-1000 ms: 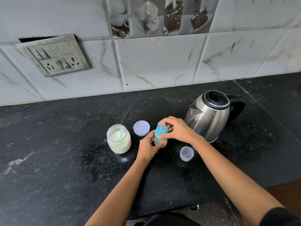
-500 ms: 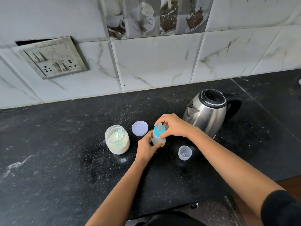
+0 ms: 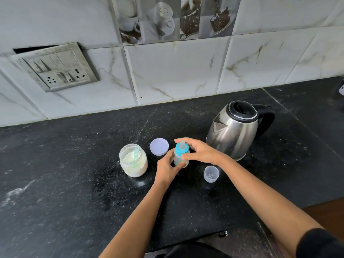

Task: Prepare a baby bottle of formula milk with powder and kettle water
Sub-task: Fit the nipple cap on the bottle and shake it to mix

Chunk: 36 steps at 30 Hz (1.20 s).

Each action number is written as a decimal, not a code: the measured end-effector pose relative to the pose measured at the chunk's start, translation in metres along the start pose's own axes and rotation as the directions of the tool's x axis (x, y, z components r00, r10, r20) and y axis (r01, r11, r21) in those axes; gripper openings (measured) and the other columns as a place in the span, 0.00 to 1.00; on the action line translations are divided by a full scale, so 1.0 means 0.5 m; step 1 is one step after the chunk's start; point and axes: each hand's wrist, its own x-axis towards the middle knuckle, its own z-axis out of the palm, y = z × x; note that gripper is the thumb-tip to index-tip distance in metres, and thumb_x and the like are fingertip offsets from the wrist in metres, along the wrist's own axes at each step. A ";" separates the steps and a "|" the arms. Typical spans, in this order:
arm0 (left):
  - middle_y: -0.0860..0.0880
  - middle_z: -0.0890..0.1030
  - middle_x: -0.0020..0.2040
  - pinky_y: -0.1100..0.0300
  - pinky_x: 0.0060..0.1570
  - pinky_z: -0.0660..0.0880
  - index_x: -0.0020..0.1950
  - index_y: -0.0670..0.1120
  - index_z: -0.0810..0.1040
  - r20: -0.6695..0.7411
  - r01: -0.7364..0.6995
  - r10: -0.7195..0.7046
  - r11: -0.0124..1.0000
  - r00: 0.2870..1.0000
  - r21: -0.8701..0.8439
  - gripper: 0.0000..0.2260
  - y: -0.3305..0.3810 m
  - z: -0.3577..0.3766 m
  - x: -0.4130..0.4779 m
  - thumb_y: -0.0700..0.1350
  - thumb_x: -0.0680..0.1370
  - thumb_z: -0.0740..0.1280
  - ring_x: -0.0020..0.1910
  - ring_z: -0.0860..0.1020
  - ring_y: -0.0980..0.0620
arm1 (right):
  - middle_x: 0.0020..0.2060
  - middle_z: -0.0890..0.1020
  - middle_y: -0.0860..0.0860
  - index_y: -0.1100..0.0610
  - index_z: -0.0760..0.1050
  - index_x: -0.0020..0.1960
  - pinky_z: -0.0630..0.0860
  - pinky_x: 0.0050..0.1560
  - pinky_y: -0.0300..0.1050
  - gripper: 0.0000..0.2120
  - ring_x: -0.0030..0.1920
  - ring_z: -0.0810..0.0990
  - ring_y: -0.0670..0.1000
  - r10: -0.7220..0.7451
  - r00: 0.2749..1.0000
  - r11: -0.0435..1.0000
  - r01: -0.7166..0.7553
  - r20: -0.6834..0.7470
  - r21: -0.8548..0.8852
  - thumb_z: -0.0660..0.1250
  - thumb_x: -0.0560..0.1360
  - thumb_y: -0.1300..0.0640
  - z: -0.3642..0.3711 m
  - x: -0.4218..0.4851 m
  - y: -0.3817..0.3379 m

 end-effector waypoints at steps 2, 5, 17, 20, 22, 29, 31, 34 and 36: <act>0.61 0.77 0.58 0.71 0.58 0.71 0.66 0.51 0.72 -0.007 -0.006 0.006 1.000 1.000 0.001 0.25 -0.003 0.001 0.001 0.42 0.71 0.74 0.57 0.75 0.67 | 0.66 0.75 0.44 0.46 0.70 0.68 0.69 0.69 0.46 0.27 0.66 0.73 0.42 -0.016 0.996 0.997 0.022 -0.085 0.070 0.70 0.72 0.63 0.011 -0.005 0.016; 0.60 0.76 0.60 0.73 0.56 0.70 0.68 0.52 0.71 -0.005 0.001 -0.001 1.000 1.000 0.016 0.26 -0.003 0.001 0.001 0.43 0.71 0.74 0.60 0.75 0.62 | 0.59 0.79 0.43 0.50 0.73 0.64 0.72 0.67 0.44 0.24 0.61 0.76 0.40 -0.047 0.977 0.997 0.060 -0.209 0.055 0.73 0.71 0.64 0.006 -0.024 0.029; 0.60 0.77 0.58 0.79 0.44 0.69 0.67 0.51 0.71 -0.020 -0.006 0.006 1.000 1.000 0.018 0.25 0.012 0.000 -0.007 0.43 0.72 0.74 0.54 0.75 0.67 | 0.58 0.81 0.44 0.50 0.77 0.63 0.75 0.63 0.47 0.26 0.59 0.78 0.41 -0.053 0.983 0.992 0.032 -0.177 -0.123 0.78 0.66 0.58 -0.008 0.015 0.006; 0.62 0.77 0.54 0.79 0.40 0.69 0.66 0.52 0.72 -0.033 -0.025 0.025 1.000 0.999 0.007 0.24 0.013 0.006 -0.012 0.42 0.73 0.73 0.51 0.75 0.72 | 0.54 0.83 0.43 0.50 0.78 0.59 0.78 0.58 0.45 0.25 0.55 0.79 0.41 -0.032 0.921 0.986 -0.035 -0.387 -0.165 0.80 0.63 0.54 0.028 0.010 0.010; 0.65 0.76 0.53 0.80 0.44 0.68 0.66 0.52 0.72 -0.024 -0.038 0.038 0.999 0.999 0.022 0.24 0.013 0.006 -0.013 0.41 0.73 0.73 0.52 0.73 0.74 | 0.52 0.82 0.43 0.49 0.77 0.55 0.78 0.53 0.42 0.23 0.53 0.79 0.42 -0.051 0.882 0.978 -0.050 -0.468 -0.201 0.80 0.63 0.51 0.048 0.010 0.009; 0.62 0.75 0.56 0.80 0.49 0.68 0.66 0.51 0.72 0.043 -0.021 0.019 0.999 0.999 0.048 0.24 0.015 -0.009 0.001 0.44 0.72 0.74 0.53 0.74 0.69 | 0.49 0.74 0.45 0.47 0.78 0.58 0.71 0.44 0.31 0.24 0.44 0.72 0.36 -0.117 0.993 0.940 0.116 0.017 -0.319 0.79 0.64 0.54 -0.039 0.036 -0.020; 0.62 0.76 0.53 0.79 0.48 0.68 0.64 0.50 0.73 0.024 -0.027 0.026 0.999 0.999 0.037 0.22 0.016 -0.007 -0.001 0.42 0.72 0.74 0.52 0.75 0.70 | 0.48 0.76 0.46 0.48 0.80 0.54 0.74 0.47 0.35 0.22 0.47 0.75 0.40 -0.086 0.996 0.958 0.091 0.029 -0.272 0.80 0.62 0.55 -0.036 0.050 -0.020; 0.63 0.78 0.51 0.77 0.48 0.69 0.61 0.52 0.74 -0.030 -0.051 0.051 0.999 0.998 0.005 0.21 0.012 0.001 -0.004 0.39 0.71 0.74 0.53 0.77 0.66 | 0.45 0.80 0.46 0.52 0.81 0.49 0.79 0.47 0.44 0.19 0.47 0.80 0.46 -0.084 0.991 0.982 0.064 -0.101 -0.180 0.80 0.60 0.57 -0.006 0.059 -0.006; 0.63 0.78 0.50 0.77 0.48 0.69 0.60 0.51 0.75 -0.065 -0.056 0.055 0.998 0.996 -0.023 0.20 0.012 0.008 -0.009 0.38 0.71 0.73 0.51 0.77 0.69 | 0.43 0.80 0.45 0.53 0.81 0.47 0.78 0.44 0.40 0.18 0.45 0.80 0.46 -0.079 0.975 0.990 0.053 -0.207 -0.132 0.80 0.59 0.58 0.011 0.052 0.002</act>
